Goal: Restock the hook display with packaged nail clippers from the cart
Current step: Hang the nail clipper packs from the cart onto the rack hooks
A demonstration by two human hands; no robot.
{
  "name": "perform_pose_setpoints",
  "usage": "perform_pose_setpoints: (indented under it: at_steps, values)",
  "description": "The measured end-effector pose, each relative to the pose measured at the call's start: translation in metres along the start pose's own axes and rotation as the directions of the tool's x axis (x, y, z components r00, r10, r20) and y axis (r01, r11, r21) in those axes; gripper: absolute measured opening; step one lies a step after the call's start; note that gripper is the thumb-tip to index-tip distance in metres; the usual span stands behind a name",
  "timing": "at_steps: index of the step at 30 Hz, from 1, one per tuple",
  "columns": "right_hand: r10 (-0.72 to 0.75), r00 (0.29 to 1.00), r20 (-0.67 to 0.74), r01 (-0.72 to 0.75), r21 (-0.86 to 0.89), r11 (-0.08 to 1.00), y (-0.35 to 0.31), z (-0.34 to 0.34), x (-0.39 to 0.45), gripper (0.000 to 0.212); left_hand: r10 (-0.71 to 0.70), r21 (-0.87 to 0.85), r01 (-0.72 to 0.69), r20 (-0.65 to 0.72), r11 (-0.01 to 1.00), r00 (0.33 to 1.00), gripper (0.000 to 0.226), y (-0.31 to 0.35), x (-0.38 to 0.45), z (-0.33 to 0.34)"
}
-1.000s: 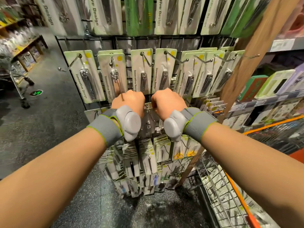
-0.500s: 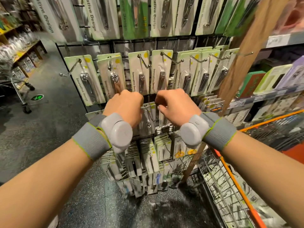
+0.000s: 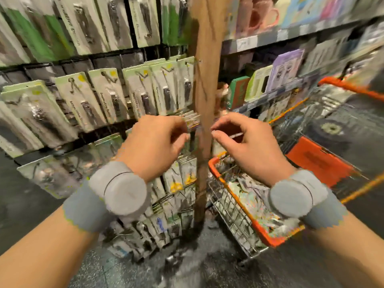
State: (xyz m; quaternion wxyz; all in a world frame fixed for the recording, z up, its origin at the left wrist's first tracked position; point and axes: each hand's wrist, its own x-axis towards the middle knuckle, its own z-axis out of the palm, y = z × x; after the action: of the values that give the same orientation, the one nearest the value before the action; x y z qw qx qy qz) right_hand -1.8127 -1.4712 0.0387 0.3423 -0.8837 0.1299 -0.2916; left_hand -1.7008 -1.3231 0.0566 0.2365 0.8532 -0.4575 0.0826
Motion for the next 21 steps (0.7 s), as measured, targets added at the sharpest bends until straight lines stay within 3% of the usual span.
perform_pose_setpoints:
  at_steps: [8,14,21]
  values:
    - [0.231,0.968,-0.1,-0.234,-0.022,0.972,0.137,-0.106,-0.017,0.007,0.08,-0.104,-0.066,0.14,0.992,0.987,0.01,0.096,0.076,0.111]
    - [0.36,0.933,-0.009,-0.36,-0.046,0.932,0.262,-0.16,0.002,0.008,-0.085,-0.103,0.121,0.305,0.987,0.949,0.01,0.151,0.136,0.212]
    - [0.491,0.855,0.171,-0.457,-0.203,0.866,0.369,-0.152,0.033,0.013,-0.343,-0.121,0.43,0.432,0.894,0.834,0.009,0.151,0.181,0.312]
